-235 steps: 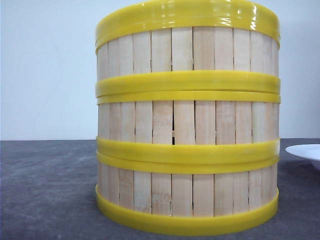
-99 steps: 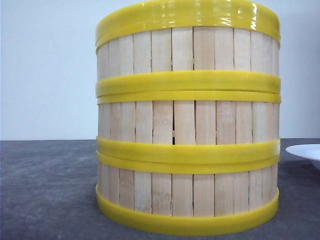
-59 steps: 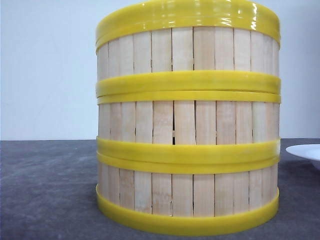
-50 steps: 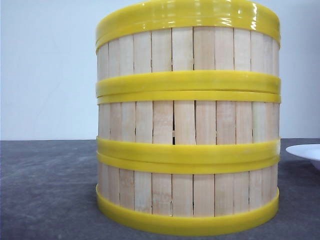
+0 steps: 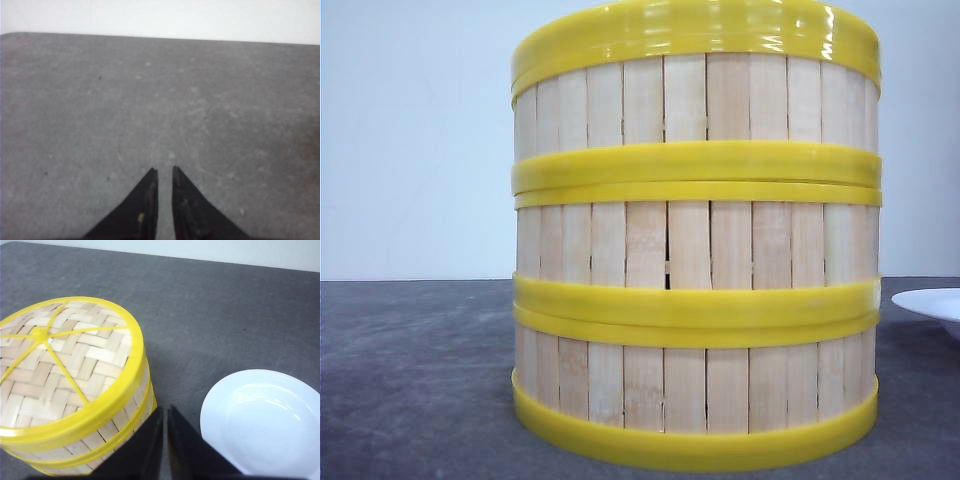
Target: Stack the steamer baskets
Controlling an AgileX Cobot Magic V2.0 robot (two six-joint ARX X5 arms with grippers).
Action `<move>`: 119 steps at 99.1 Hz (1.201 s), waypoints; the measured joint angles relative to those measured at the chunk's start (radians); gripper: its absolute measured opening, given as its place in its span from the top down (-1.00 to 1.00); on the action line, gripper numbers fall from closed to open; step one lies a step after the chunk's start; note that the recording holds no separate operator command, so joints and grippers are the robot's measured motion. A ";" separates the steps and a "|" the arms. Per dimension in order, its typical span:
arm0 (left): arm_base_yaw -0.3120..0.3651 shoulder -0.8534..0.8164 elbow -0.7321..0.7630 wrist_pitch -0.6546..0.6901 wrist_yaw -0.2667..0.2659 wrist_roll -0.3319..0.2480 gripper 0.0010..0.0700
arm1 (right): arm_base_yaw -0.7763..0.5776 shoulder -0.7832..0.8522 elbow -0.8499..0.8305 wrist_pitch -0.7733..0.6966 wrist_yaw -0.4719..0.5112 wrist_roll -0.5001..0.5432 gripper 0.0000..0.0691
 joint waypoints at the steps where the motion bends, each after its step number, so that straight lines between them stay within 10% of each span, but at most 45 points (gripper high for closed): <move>1: 0.001 -0.002 -0.004 0.000 0.000 0.000 0.96 | 0.000 0.000 0.000 0.000 0.000 0.000 0.97; 119: 0.001 -0.044 -0.050 0.026 0.002 0.000 0.96 | 0.000 0.000 0.000 0.000 0.000 0.000 0.97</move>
